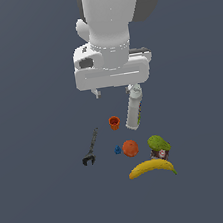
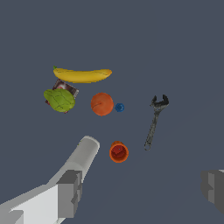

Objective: Pick up a designated object from a clutter of objects.

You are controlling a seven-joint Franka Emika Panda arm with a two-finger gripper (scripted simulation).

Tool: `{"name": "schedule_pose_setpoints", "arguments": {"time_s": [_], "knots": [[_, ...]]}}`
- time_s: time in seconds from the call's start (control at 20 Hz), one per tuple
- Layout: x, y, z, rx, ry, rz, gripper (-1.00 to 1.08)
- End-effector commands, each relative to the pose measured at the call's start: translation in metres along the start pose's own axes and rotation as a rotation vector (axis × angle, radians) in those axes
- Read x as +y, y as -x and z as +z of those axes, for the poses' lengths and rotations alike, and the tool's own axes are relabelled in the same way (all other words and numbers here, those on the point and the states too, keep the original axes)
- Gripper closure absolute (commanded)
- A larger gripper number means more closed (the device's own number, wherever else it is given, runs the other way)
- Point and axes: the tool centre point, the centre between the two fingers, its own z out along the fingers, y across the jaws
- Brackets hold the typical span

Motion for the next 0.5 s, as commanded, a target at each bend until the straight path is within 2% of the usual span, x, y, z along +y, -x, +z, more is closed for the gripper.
{"name": "schedule_pose_setpoints", "arguments": {"time_s": [0.0, 0.45], "knots": [[0.0, 0.0, 0.0, 0.0, 0.0, 0.0, -0.92], [0.0, -0.001, -0.022, 0.023, -0.003, -0.027, -0.92]]}}
